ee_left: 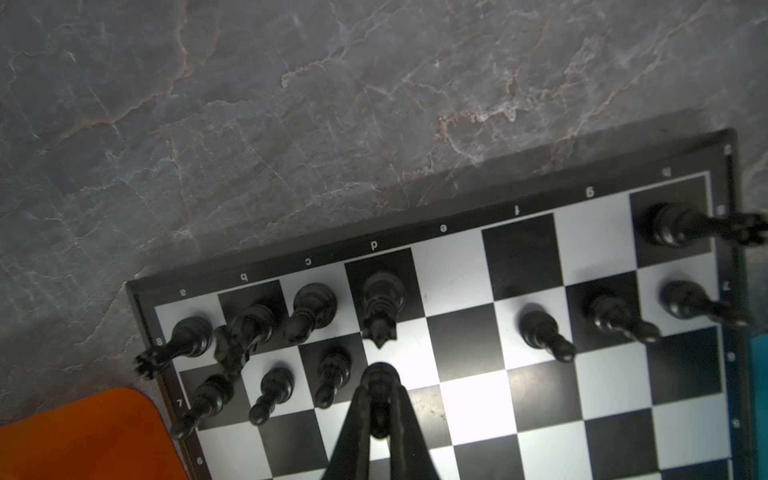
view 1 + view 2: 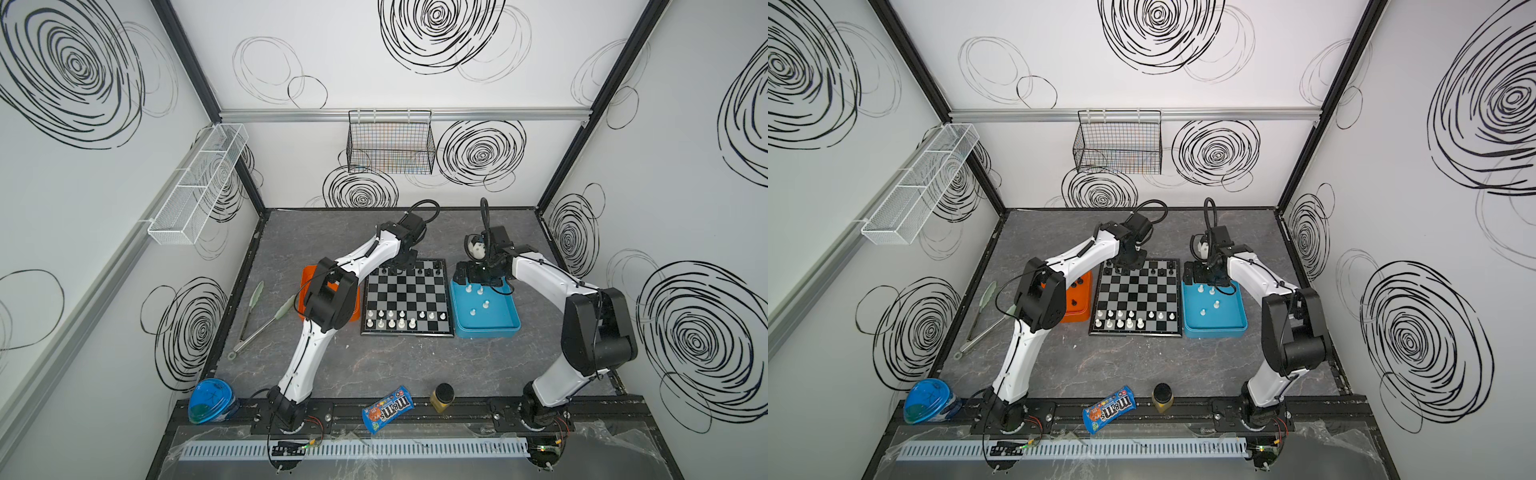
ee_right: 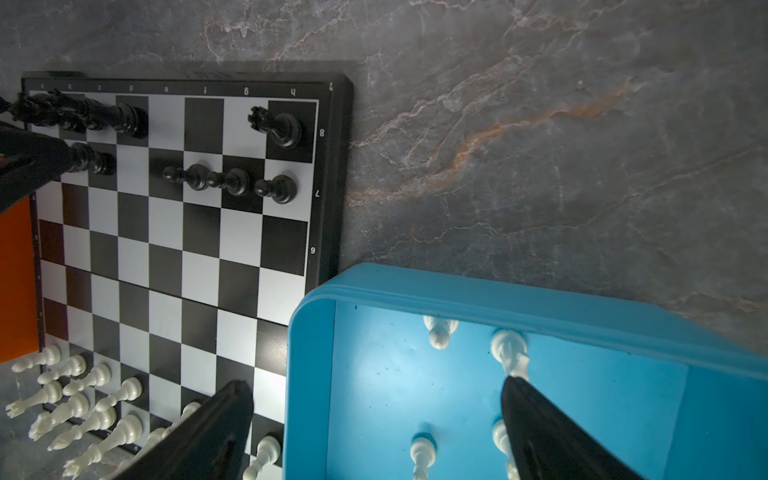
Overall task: Set up the chess pieces on the board
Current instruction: 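Lower the black pawn onto its square with the left gripper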
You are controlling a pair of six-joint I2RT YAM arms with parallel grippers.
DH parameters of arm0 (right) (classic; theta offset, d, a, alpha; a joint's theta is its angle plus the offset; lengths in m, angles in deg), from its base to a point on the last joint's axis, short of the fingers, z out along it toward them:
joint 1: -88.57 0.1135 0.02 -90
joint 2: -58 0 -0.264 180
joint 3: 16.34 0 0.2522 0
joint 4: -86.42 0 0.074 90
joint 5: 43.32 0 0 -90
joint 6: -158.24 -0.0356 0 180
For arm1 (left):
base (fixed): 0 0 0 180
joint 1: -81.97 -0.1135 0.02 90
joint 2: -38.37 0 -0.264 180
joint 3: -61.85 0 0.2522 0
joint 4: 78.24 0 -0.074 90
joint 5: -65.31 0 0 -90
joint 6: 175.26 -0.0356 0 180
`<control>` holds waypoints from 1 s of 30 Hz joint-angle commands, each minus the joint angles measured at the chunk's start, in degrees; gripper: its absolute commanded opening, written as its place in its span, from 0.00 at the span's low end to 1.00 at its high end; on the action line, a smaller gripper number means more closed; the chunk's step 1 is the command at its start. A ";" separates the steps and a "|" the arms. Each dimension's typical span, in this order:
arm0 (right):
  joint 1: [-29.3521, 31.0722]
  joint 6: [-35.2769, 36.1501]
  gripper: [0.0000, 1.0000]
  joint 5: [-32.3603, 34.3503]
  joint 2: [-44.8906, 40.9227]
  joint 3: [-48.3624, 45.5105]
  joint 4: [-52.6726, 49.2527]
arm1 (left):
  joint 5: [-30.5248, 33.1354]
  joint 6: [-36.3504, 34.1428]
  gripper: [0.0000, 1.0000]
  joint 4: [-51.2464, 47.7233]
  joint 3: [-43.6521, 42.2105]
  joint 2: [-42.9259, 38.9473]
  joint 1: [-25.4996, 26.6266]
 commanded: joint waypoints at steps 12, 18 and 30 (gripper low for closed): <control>-0.55 0.81 0.97 -0.18 1.07 0.08 -0.66 | -1.48 1.13 0.10 1.19 -0.21 2.05 -0.44; -0.72 0.77 0.97 -0.26 1.02 -0.10 -0.57 | -1.86 1.24 0.10 1.06 -0.10 2.32 -0.49; -0.83 0.76 0.97 -0.57 0.99 -0.52 -0.29 | -1.90 1.58 0.11 1.32 -0.19 2.64 -0.38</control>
